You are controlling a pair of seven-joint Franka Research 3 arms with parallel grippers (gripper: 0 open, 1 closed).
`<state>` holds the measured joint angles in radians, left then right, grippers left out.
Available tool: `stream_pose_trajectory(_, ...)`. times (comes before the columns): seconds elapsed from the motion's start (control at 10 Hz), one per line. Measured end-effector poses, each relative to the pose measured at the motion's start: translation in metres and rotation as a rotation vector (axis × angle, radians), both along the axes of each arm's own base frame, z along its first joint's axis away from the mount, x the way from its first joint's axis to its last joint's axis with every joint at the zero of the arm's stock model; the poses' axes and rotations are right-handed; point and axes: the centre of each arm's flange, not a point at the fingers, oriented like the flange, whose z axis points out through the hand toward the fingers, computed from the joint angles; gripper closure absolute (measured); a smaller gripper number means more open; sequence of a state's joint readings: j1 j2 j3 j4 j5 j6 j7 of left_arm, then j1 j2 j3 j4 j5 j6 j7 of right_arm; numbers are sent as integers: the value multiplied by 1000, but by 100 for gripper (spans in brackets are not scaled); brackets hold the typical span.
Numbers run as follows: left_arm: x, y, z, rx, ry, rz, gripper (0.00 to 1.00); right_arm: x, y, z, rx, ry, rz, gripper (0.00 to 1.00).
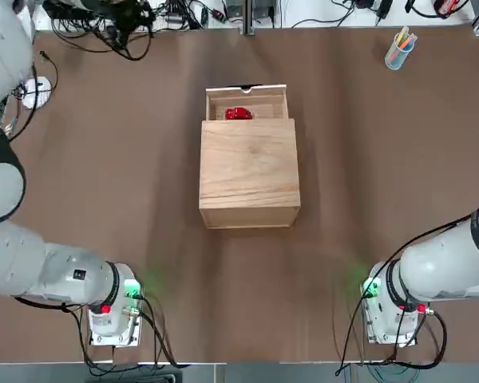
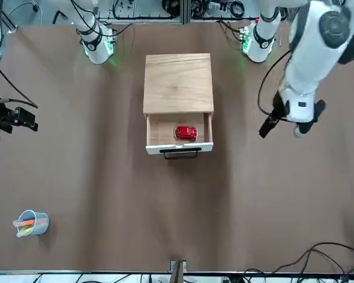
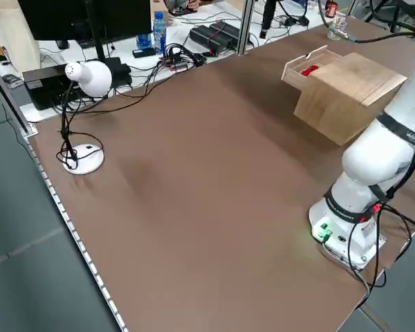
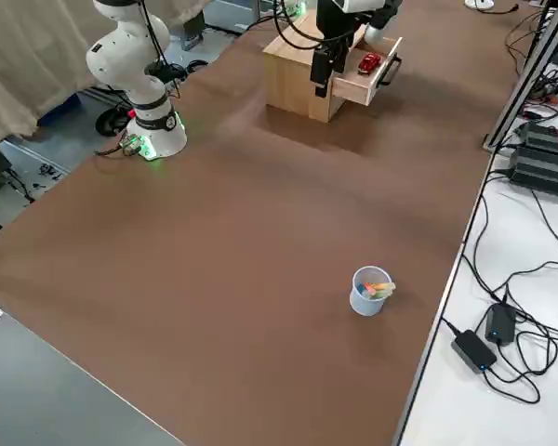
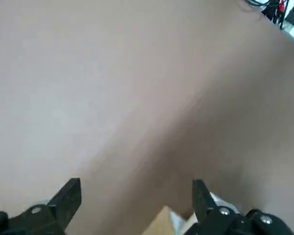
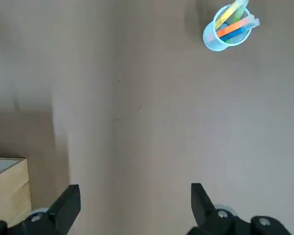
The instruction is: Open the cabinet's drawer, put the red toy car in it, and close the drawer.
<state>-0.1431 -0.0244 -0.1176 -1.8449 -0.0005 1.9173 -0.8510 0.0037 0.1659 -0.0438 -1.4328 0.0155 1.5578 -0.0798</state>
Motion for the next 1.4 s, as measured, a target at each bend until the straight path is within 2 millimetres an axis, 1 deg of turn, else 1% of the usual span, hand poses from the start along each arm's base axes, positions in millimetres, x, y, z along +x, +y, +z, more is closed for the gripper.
stream_pose_trajectory(0.2, 2, 43, 32, 5, -12, -144, 0, 0, 0, 0, 1, 0, 1, 0)
stream_pose_trajectory(0.3, 4, 59, 46, 12, -17, -204, 0, 0, 0, 0, 1, 0, 1, 0)
stream_pose_trajectory(0.5, 4, 74, 66, 28, -12, -341, 0, 0, 1, 0, 2, 0, 1, 0)
stream_pose_trajectory(0.6, 3, 81, 74, 35, -1, -413, 0, 1, 5, -2, 16, 3, 6, 0)
stream_pose_trajectory(0.7, 1, 87, 83, 39, 10, -478, 0, 3, 19, -8, 48, 12, 13, 0)
stream_pose_trajectory(0.8, -2, 92, 90, 42, 29, -548, 0, 11, 41, -23, 93, 21, 1, 0)
stream_pose_trajectory(0.9, -6, 97, 93, 40, 58, -608, 0, 23, 72, -44, 119, 31, -21, 0)
stream_pose_trajectory(1.0, -9, 99, 93, 36, 82, -637, 0, 32, 111, -70, 139, 52, -40, 0)
stream_pose_trajectory(1.2, -10, 100, 91, 33, 96, -643, 0, 43, 195, -127, 227, 94, -90, 0)
stream_pose_trajectory(1.3, -9, 104, 90, 32, 97, -657, 0, 47, 232, -154, 276, 94, -100, 0)
stream_pose_trajectory(1.4, -7, 106, 88, 31, 99, -672, 0, 49, 263, -174, 345, 88, -114, 0)
